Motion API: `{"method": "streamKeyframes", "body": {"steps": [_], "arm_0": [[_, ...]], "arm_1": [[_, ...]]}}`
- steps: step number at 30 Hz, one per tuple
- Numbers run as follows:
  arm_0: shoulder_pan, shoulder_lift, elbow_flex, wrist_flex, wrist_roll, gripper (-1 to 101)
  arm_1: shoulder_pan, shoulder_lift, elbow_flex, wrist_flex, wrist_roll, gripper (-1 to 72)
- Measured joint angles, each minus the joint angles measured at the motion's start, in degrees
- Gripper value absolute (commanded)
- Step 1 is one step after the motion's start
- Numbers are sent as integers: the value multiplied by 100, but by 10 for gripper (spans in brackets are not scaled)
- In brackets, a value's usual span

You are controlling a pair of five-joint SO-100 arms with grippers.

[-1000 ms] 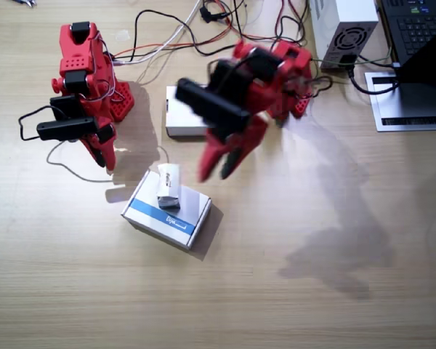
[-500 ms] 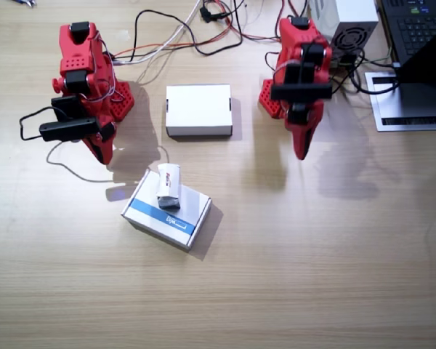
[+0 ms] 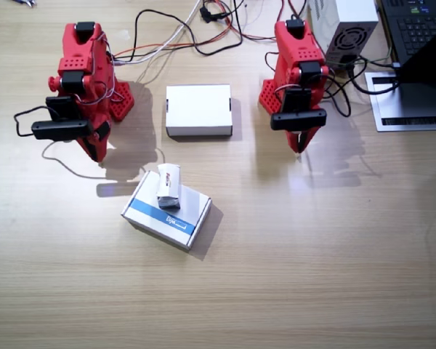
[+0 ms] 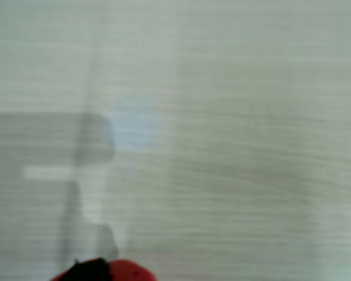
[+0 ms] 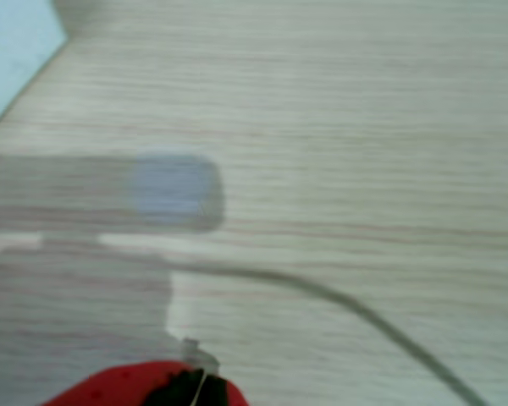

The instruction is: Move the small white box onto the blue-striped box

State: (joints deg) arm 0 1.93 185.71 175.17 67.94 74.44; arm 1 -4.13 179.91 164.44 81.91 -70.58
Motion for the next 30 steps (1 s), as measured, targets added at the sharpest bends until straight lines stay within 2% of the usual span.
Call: {"method": "streamKeyframes", "body": {"steps": [30], "arm_0": [[-70,0,0,9,18,0]], "arm_1": [[53,0,0,0,0,1]]}}
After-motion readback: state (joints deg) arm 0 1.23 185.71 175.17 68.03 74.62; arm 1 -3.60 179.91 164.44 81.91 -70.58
